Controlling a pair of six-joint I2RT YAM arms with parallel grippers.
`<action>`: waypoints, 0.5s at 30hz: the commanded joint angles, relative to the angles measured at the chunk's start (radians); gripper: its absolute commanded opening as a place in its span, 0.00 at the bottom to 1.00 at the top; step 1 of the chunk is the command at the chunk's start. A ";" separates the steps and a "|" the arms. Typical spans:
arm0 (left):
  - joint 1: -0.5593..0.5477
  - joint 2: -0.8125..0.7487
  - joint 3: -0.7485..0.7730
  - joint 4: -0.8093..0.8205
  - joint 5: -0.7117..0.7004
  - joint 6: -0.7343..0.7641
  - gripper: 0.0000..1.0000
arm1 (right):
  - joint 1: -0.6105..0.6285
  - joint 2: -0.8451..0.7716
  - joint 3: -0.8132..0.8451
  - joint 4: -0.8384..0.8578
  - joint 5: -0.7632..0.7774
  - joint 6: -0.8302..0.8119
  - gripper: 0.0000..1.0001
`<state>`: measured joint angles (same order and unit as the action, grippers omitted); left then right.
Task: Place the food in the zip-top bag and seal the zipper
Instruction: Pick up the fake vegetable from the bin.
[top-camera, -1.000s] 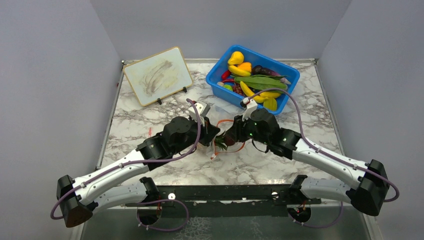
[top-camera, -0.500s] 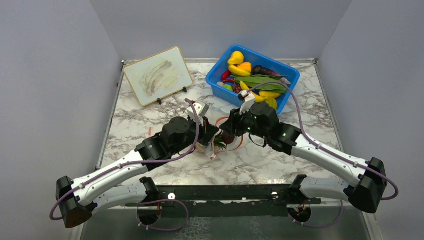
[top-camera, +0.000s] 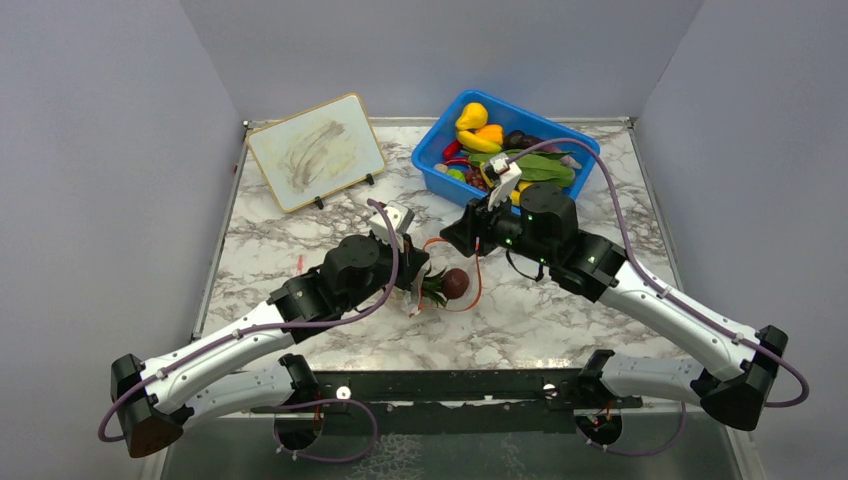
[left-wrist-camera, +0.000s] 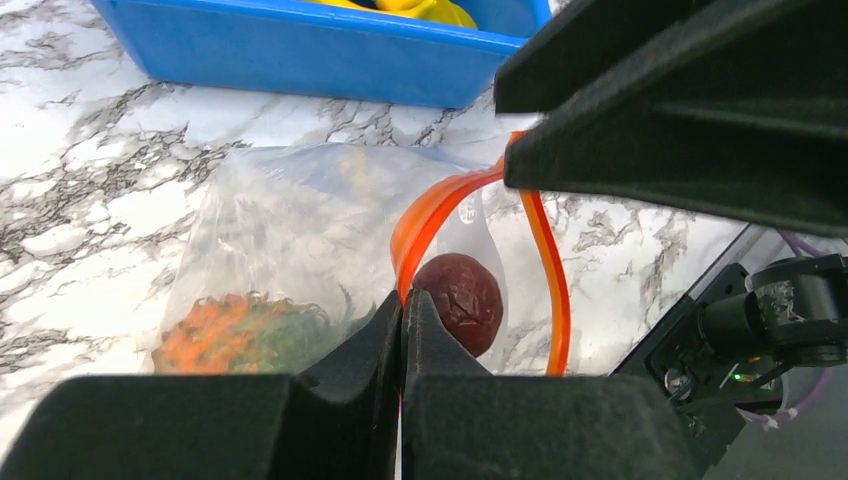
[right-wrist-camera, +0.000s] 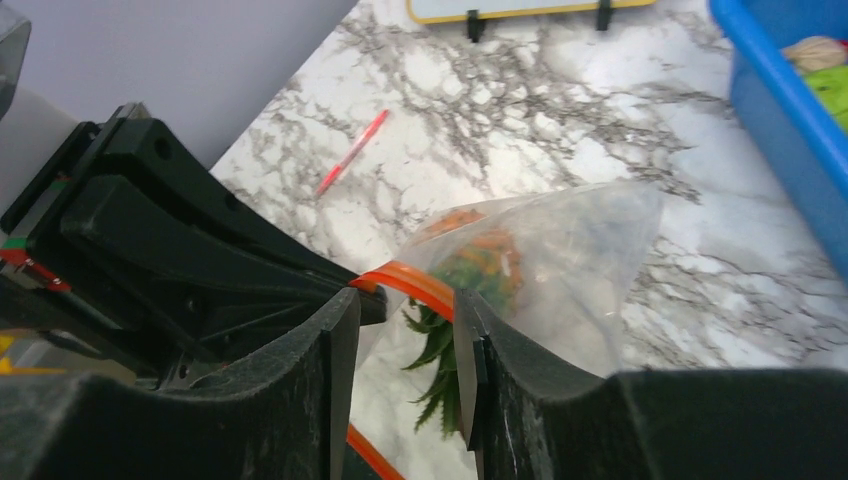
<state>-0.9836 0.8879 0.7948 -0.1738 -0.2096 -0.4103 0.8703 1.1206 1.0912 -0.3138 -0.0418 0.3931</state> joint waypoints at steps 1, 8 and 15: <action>-0.001 -0.032 -0.026 -0.004 -0.020 0.026 0.00 | 0.001 -0.011 0.069 -0.028 0.135 -0.082 0.42; -0.002 -0.038 -0.058 0.016 0.005 0.070 0.00 | -0.089 0.136 0.135 0.038 0.302 -0.211 0.57; -0.001 -0.025 -0.053 0.001 0.044 0.153 0.00 | -0.244 0.360 0.226 0.094 0.372 -0.337 0.56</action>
<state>-0.9836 0.8597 0.7433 -0.1738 -0.2012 -0.3275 0.6914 1.3857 1.2732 -0.2802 0.2222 0.1661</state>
